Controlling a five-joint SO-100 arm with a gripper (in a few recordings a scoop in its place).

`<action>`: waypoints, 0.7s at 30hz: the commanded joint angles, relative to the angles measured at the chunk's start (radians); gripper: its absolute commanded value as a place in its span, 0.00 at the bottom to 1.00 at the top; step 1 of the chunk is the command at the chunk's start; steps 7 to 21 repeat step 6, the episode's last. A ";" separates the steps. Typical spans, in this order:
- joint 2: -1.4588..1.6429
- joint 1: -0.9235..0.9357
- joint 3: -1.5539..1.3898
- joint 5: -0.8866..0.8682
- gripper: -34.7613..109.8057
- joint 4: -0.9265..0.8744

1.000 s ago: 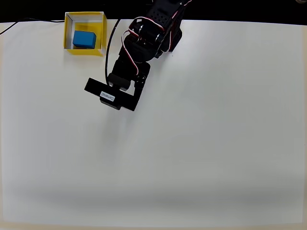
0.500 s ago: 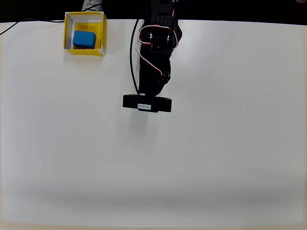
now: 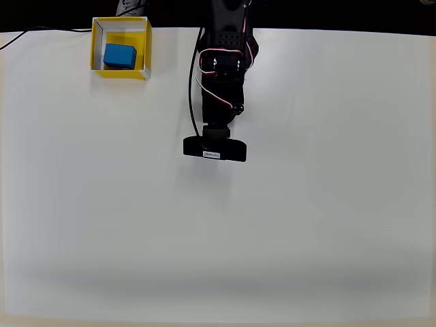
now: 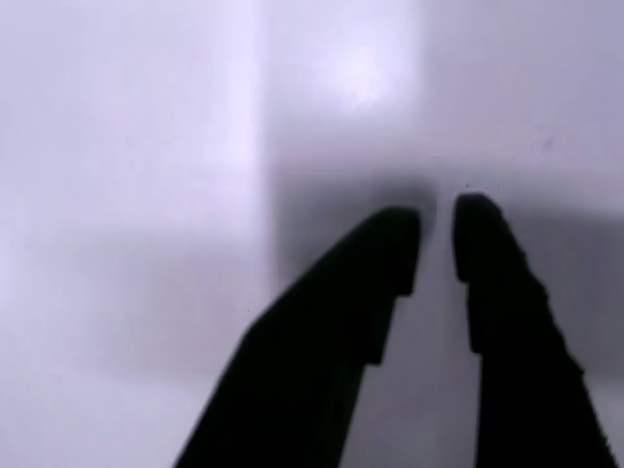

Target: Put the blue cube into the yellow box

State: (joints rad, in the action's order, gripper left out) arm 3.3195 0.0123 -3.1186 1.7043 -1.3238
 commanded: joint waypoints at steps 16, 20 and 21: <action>0.020 -0.028 -0.026 -0.097 0.25 -0.034; 0.020 -0.028 -0.026 -0.097 0.25 -0.034; 0.020 -0.028 -0.026 -0.097 0.25 -0.034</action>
